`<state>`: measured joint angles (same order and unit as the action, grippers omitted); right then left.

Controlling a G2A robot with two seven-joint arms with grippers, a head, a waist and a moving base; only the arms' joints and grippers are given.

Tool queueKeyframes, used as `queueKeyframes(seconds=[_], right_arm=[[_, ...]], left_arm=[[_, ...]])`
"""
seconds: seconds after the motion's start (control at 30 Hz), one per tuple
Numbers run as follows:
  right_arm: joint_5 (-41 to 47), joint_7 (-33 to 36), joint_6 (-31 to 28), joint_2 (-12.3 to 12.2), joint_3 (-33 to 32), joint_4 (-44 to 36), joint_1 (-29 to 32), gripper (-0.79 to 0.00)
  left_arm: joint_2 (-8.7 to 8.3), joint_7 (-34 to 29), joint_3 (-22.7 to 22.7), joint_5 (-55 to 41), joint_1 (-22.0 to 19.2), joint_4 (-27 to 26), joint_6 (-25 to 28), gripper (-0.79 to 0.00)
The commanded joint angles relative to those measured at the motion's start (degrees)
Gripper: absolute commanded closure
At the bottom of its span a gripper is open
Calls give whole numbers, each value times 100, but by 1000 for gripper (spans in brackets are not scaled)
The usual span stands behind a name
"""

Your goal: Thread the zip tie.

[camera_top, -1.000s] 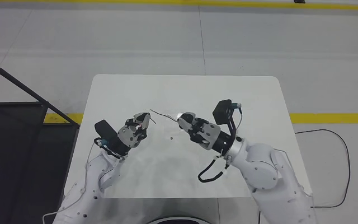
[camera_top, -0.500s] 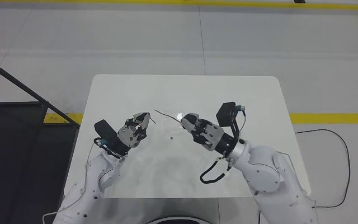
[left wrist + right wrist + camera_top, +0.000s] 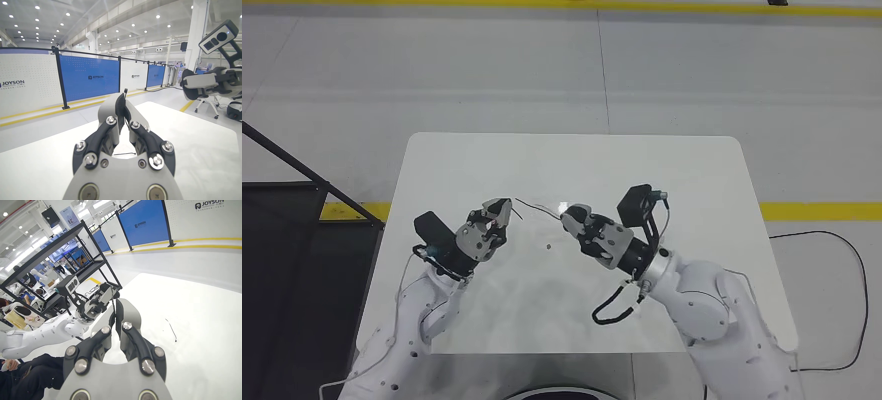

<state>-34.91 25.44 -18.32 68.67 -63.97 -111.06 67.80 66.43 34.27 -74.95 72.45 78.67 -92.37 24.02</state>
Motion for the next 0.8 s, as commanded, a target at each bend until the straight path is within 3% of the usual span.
queueKeyframes(seconds=[0.0,0.47,0.77], right_arm=[[-110,-85,0,4,34,-22,33,0],[-463,-236,393,66,243,56,-39,0],[-456,-382,285,81,236,74,2,0]], left_arm=[[7,-27,21,11,-16,15,-10,0],[39,-68,72,98,-27,-8,-31,0],[52,-68,41,71,-14,-10,-27,0]])
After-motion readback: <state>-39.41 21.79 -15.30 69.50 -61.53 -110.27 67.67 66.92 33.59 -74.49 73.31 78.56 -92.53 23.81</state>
